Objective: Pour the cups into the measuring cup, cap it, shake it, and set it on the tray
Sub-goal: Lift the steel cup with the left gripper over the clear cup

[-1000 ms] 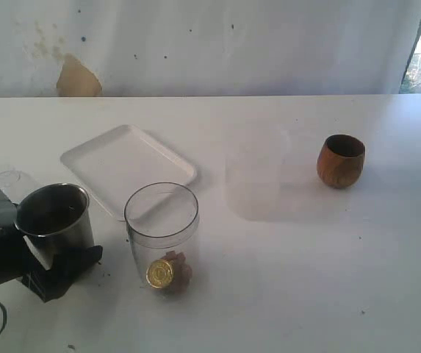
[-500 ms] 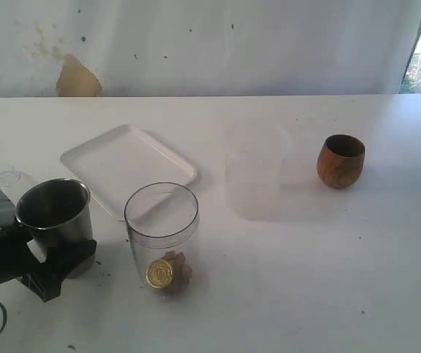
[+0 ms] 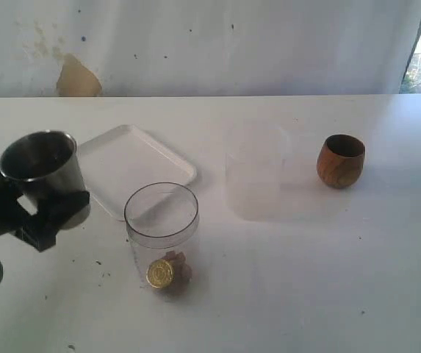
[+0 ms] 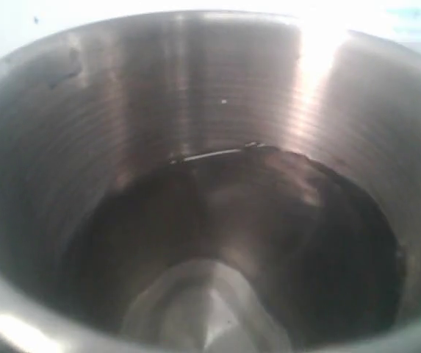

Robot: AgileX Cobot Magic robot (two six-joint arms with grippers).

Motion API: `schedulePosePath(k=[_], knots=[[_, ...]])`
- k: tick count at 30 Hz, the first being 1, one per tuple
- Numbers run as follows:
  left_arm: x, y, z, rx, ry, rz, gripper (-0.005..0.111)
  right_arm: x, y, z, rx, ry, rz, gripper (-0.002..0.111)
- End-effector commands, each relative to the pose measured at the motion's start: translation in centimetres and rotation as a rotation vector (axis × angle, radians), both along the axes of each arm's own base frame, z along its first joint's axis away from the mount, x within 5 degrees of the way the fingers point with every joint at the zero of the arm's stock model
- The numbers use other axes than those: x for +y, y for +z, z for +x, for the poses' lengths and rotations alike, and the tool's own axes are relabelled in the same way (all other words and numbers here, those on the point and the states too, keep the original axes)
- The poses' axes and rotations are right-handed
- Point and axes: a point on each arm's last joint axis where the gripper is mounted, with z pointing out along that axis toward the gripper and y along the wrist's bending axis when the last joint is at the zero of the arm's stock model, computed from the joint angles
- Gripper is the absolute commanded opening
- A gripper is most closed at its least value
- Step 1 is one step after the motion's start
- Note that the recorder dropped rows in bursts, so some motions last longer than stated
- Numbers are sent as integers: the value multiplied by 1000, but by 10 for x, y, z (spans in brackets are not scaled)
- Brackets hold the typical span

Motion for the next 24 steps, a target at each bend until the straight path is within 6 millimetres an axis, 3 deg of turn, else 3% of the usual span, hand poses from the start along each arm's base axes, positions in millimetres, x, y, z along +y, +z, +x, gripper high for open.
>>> schedulePosePath(k=[1, 5, 8, 18, 24], knots=[[-3, 38, 14, -83, -14, -156, 0, 0, -2, 0, -3, -4, 4, 0], [-12, 58, 28, -124, -48, -207, 0, 0, -2, 0, -3, -4, 4, 0], [-30, 72, 36, -162, -113, -227, 0, 0, -2, 0, -3, -4, 4, 0], [-88, 83, 45, -140, -209, -66, 0, 0, -2, 0, -3, -4, 4, 0], [-97, 75, 41, -174, -283, 67, 0, 0, -2, 0, -3, -4, 4, 0]])
